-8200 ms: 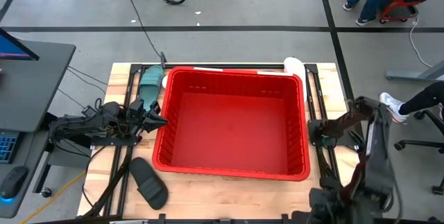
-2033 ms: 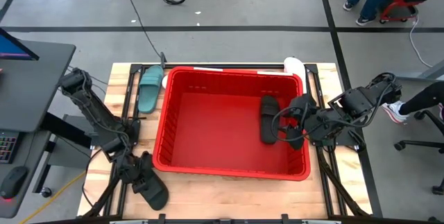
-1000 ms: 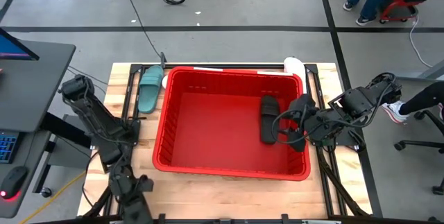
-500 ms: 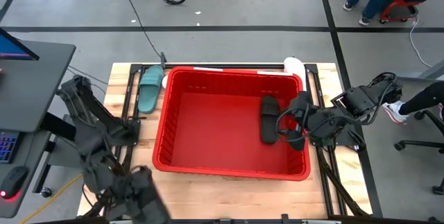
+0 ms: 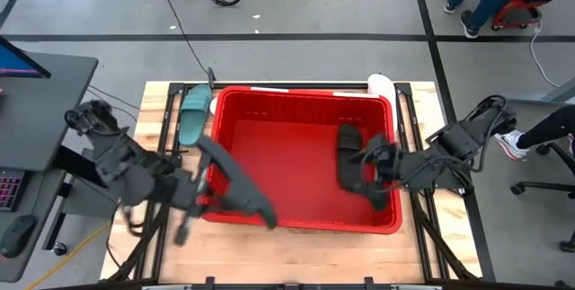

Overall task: Pick and place slides into bin
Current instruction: Stack the black slide on top of the black slide in the red bin

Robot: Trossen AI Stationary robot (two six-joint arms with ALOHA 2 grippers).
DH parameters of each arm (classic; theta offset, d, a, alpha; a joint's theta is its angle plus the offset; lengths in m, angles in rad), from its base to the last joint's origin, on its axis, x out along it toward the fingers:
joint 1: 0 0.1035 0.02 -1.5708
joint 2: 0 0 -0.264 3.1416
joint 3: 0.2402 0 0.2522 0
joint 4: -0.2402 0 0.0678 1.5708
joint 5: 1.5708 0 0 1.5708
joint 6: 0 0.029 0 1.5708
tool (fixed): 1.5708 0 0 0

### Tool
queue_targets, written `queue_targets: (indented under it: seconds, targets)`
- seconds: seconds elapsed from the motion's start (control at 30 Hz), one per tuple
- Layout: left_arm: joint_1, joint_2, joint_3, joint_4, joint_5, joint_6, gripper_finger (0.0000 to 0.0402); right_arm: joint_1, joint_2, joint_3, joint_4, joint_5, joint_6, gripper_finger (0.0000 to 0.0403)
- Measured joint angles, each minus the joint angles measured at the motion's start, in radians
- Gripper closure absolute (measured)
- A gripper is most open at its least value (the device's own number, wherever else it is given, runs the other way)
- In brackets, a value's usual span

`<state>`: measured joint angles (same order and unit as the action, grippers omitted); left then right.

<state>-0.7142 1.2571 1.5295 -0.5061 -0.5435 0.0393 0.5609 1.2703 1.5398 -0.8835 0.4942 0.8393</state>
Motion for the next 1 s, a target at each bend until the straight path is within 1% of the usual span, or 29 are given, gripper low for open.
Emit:
queue_targets:
  seconds: [0.07,0.17,0.27,0.37,0.5,0.67,0.73,0.83,0.9,1.0]
  targets:
    - [0.061,0.029,0.000,0.032,0.026,0.108,0.0390,0.007,0.027,0.000,0.071,-0.019,0.004,0.0004]
    - [0.128,0.074,-0.002,0.082,0.091,0.256,0.0390,0.009,0.053,0.000,0.211,-0.093,-0.015,0.0003]
    - [0.160,0.120,-0.002,0.115,0.137,0.438,0.0389,0.010,0.044,0.000,0.317,-0.110,-0.045,0.0003]
    - [0.176,0.169,-0.002,0.120,0.150,0.625,0.0386,0.006,0.001,0.000,0.371,-0.109,-0.090,0.0003]
    - [0.212,0.240,-0.002,0.181,0.134,0.777,0.0390,-0.030,-0.049,0.000,0.386,-0.134,-0.186,0.0003]
    - [0.263,0.337,-0.002,0.287,0.110,0.989,0.0388,-0.079,-0.057,0.000,0.384,-0.153,-0.411,0.0003]
    - [0.279,0.368,-0.002,0.321,0.071,1.086,0.0382,-0.099,-0.049,0.000,0.384,-0.164,-0.448,0.0003]
    - [0.301,0.413,-0.002,0.323,0.009,1.246,0.0382,-0.135,-0.033,0.000,0.380,-0.216,-0.459,0.0003]
    - [0.317,0.438,-0.002,0.321,0.003,1.317,0.0390,-0.146,-0.017,0.000,0.379,-0.235,-0.481,0.0003]
    - [0.340,0.458,-0.003,0.325,0.004,1.369,0.0390,-0.147,0.010,0.000,0.374,-0.240,-0.555,0.0003]
